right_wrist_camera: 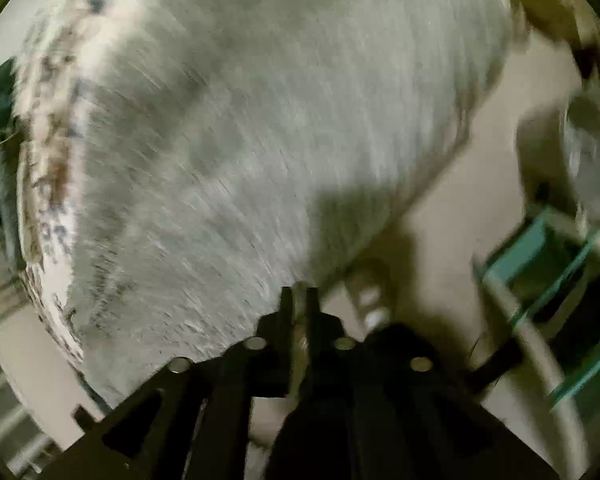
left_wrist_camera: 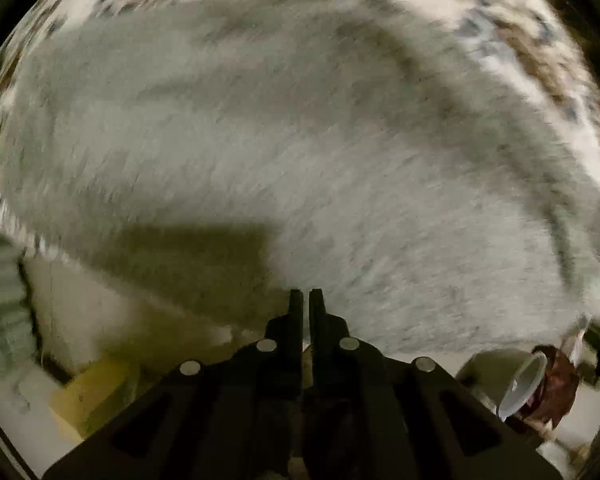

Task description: Fold towel

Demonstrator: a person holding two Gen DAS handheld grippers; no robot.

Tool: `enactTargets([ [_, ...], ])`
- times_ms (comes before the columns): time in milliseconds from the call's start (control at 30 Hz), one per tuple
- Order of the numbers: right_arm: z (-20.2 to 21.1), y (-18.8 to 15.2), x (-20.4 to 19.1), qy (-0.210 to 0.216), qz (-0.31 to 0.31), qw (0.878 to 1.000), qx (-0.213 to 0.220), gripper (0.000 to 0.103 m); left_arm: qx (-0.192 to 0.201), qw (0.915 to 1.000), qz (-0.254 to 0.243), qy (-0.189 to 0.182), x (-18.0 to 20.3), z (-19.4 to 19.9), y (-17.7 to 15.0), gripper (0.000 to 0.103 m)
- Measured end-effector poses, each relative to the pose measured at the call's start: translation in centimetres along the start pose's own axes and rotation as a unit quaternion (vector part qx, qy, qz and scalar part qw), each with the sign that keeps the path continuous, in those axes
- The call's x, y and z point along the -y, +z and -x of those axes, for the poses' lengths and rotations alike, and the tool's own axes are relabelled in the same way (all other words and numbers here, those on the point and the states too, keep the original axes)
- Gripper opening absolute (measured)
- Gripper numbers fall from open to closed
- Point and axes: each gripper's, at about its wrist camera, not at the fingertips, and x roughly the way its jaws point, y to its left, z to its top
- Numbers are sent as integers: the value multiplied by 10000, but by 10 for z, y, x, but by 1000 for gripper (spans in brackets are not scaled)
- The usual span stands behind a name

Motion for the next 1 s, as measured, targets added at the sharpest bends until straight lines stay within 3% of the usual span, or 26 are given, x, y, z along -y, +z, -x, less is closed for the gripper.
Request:
enactTargets([
  [33,20,9,-6,-62,216,9992,338,40,105,9998,-133,76,5,6,3,4],
  [67,37,20,-7,-109,403,9973,606,62,217,9995,-225,82,9,10,6,6],
  [133,69,52,-23,-449,813,9877,1256,67,450,9980,-435,105,20,15,13,26],
  [167,78,70,-30,-567,982,9833,1421,71,512,9975,-490,79,26,15,18,32],
  [233,89,108,-40,-743,1230,9761,1633,77,581,9970,-506,54,35,15,28,62],
  [267,91,129,-42,-830,1329,9729,1699,79,640,9967,-504,51,40,15,32,67],
  [367,80,178,-49,-1174,1656,9644,1694,80,785,9951,-581,129,50,15,47,69],
  [400,75,190,-49,-1056,1702,9677,1532,53,785,9950,-594,143,57,17,55,69],
  [433,73,192,-49,-1045,1662,9686,1527,17,774,9951,-595,130,62,17,61,69],
  [467,75,191,-48,-1136,1568,9672,1642,12,786,9951,-584,129,67,18,72,69],
  [600,107,169,-47,-1098,1587,9530,2335,10,863,9939,-679,132,95,15,82,69],
  [700,121,159,-27,-1039,1134,9536,2590,10,971,9917,-836,134,120,-1,89,69],
  [900,97,171,1,-919,618,9686,2226,13,1119,9872,-1055,426,143,-16,126,69],
  [933,87,177,5,-832,592,9749,1981,16,1078,9873,-1065,474,146,-22,134,69],
  [1000,78,180,20,-535,366,9843,1645,54,966,9887,-1052,461,142,-22,137,69],
])
